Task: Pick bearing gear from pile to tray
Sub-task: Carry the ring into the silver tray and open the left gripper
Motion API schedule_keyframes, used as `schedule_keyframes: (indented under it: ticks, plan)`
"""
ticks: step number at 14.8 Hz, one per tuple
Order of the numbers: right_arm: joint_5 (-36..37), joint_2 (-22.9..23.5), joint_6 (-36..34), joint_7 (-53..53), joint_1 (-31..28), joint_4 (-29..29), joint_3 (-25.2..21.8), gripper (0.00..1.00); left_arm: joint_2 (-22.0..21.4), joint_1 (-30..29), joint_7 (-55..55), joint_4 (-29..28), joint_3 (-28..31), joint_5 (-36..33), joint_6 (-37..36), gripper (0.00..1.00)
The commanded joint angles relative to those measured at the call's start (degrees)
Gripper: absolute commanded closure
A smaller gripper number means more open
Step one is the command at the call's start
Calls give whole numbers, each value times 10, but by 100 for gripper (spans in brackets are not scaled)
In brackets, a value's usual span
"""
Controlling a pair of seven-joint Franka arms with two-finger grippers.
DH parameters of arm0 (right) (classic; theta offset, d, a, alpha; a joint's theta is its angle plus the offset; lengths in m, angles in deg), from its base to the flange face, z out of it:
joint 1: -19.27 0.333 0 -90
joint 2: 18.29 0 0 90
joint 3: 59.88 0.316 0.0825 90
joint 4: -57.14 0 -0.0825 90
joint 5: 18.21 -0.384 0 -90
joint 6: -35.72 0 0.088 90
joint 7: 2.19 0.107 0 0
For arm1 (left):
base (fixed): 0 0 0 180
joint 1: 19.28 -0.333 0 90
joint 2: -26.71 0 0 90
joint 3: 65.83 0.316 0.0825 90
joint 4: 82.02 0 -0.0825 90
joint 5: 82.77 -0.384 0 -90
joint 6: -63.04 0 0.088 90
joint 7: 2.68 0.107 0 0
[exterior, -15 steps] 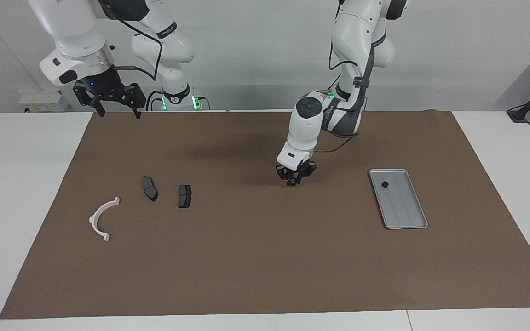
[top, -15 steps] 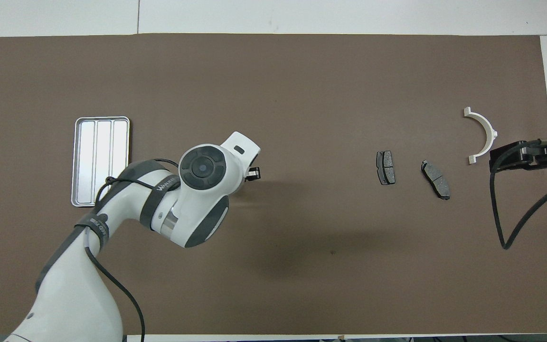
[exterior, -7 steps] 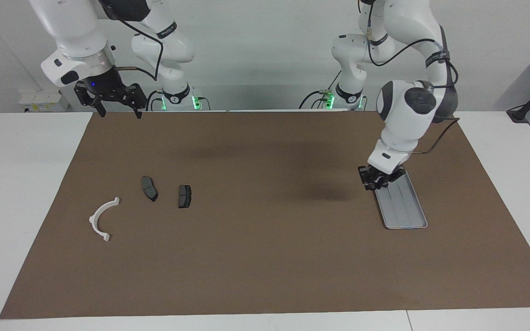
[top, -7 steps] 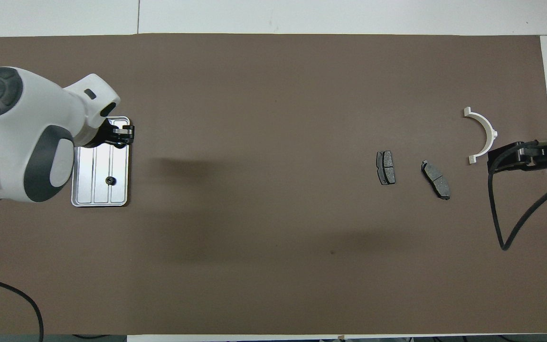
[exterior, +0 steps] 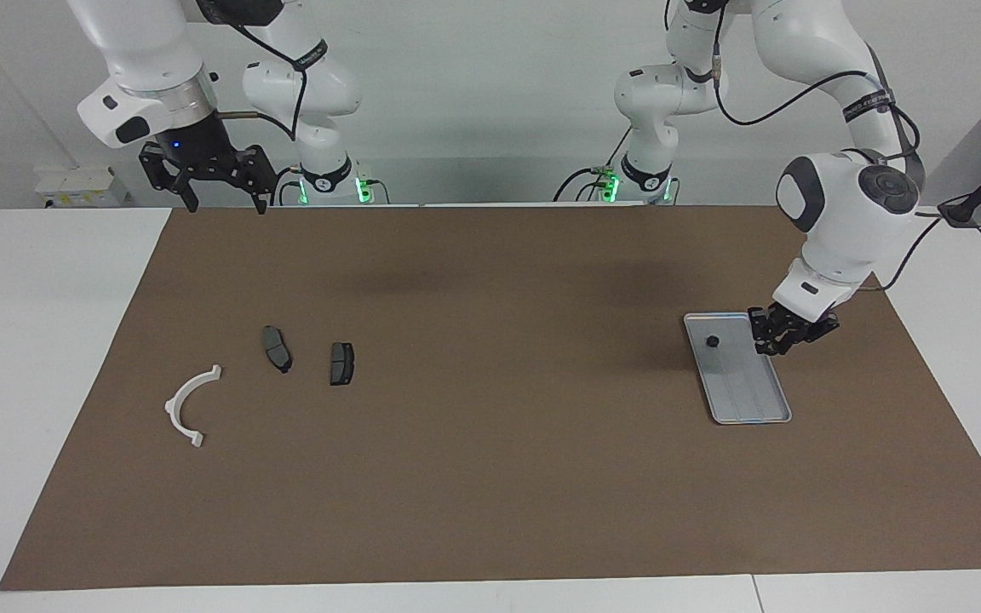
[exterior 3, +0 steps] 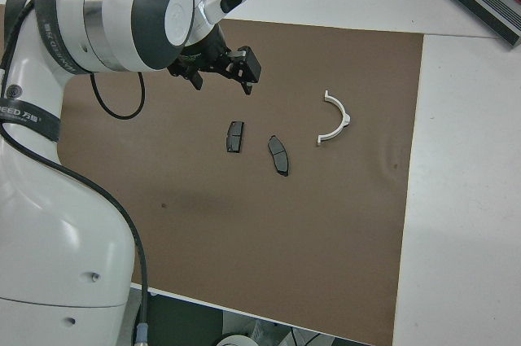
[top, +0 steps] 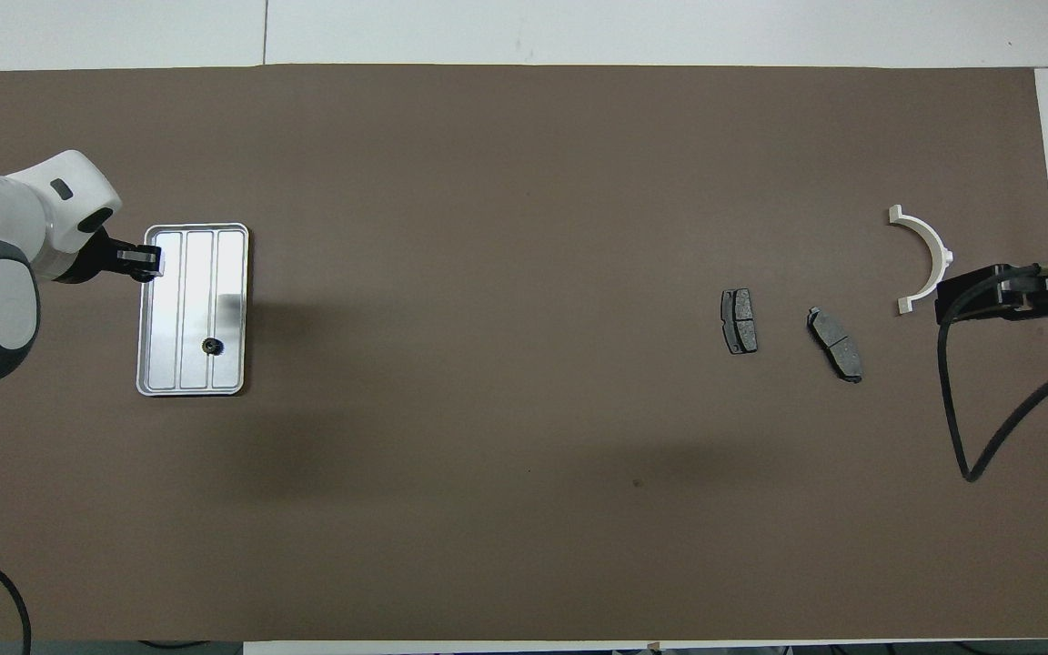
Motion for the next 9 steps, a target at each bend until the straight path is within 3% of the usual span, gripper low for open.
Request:
schedule_keyframes:
  ticks: [1,5,9]
  plan:
    - [-6,6,-7,-10,6,7,-9,0,17,3,-7,-37,-6,-5,71,100]
    - [-6,7,-8,-10,6,5,-9,0,50,6,-15,-49,-6,-4,110,100]
    - [-6,6,-9,-10,7,4,-9,0,53,3,-16,-71,-6,-3,133,100]
